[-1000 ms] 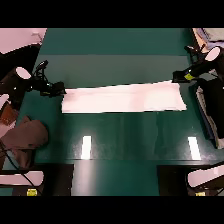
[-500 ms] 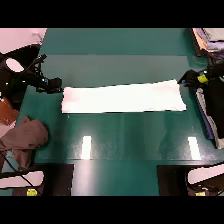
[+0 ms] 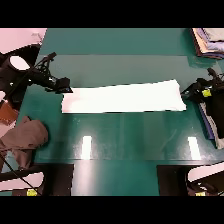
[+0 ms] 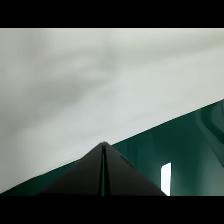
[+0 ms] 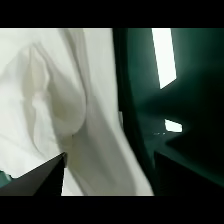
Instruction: Fold the shirts.
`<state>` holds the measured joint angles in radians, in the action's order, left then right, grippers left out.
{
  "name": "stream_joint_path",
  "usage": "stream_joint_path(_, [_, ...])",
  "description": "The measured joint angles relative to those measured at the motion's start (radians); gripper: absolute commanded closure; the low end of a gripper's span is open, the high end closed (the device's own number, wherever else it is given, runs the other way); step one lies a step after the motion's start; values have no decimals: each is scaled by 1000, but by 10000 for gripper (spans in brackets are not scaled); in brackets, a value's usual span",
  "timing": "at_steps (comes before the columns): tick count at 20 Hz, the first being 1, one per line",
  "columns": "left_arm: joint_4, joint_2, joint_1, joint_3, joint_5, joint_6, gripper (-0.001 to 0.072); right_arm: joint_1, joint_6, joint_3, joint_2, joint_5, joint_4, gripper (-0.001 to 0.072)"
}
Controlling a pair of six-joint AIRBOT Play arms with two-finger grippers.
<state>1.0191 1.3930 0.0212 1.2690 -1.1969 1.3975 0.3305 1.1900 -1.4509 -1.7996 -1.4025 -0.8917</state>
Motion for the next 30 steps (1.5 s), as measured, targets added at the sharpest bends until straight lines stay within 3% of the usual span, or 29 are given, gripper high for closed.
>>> stream_joint_path(5, [-7,0,91,0,48,38,685,-38,-48,-57,-92,-69,80,91])
stream_joint_path(12, [-15,55,188,2,144,106,686,-100,-84,-131,-100,-117,76,694])
stream_joint_path(17, [-66,190,275,70,218,120,686,-138,-92,-170,-18,-131,84,696])
stream_joint_path(25, [-82,477,415,362,206,134,686,-332,63,-356,159,-138,89,696])
stream_joint_path(30, [-88,559,450,445,202,144,685,-511,136,-487,187,-118,90,696])
